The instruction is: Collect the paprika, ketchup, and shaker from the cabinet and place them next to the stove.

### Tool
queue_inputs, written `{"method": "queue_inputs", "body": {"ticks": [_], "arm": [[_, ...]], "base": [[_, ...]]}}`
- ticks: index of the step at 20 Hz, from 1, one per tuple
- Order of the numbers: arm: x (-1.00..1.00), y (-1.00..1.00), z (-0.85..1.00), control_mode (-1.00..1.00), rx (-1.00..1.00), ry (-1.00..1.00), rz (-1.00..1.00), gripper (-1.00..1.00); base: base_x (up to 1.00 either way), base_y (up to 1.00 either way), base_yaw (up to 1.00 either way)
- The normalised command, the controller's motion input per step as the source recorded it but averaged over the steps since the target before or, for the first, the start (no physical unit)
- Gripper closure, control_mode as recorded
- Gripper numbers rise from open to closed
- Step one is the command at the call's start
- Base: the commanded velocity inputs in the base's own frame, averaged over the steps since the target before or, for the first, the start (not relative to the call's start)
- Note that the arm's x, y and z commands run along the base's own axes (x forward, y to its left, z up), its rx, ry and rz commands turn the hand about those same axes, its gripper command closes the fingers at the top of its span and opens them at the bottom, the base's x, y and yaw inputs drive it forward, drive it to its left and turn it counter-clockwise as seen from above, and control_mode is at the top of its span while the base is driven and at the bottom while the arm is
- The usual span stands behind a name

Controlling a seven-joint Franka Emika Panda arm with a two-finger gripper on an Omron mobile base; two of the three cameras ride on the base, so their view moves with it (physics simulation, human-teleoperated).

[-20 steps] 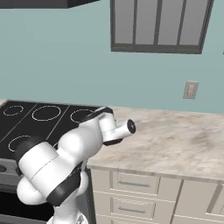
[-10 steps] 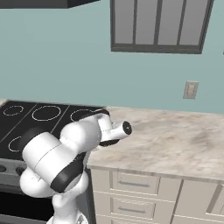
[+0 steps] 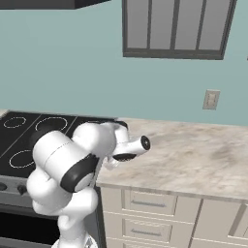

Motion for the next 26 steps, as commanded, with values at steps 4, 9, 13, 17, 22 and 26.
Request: {"method": "queue_inputs", "body": {"ticks": [4,9,13,17,22,26], "arm": [[0.19,-0.13,-0.19,-1.0,0.0,0.0,0.09,1.0],[0.13,-0.05,-0.25,-1.0,0.0,0.0,0.08,1.0],[0.07,-0.01,-0.29,-1.0,0.0,0.0,0.07,-1.0],[0.03,0.0,-0.1,-1.0,0.02,-0.01,0.07,-1.0],[-0.03,-0.08,0.01,-1.0,0.01,-0.07,0.05,-1.0],[-0.18,-0.06,0.16,-1.0,0.0,-0.11,0.03,-1.0]], "base": [[0.0,0.0,0.0],[0.0,0.0,0.0],[0.0,0.0,0.0],[0.0,0.0,0.0],[0.0,0.0,0.0],[0.0,0.0,0.0]]}}
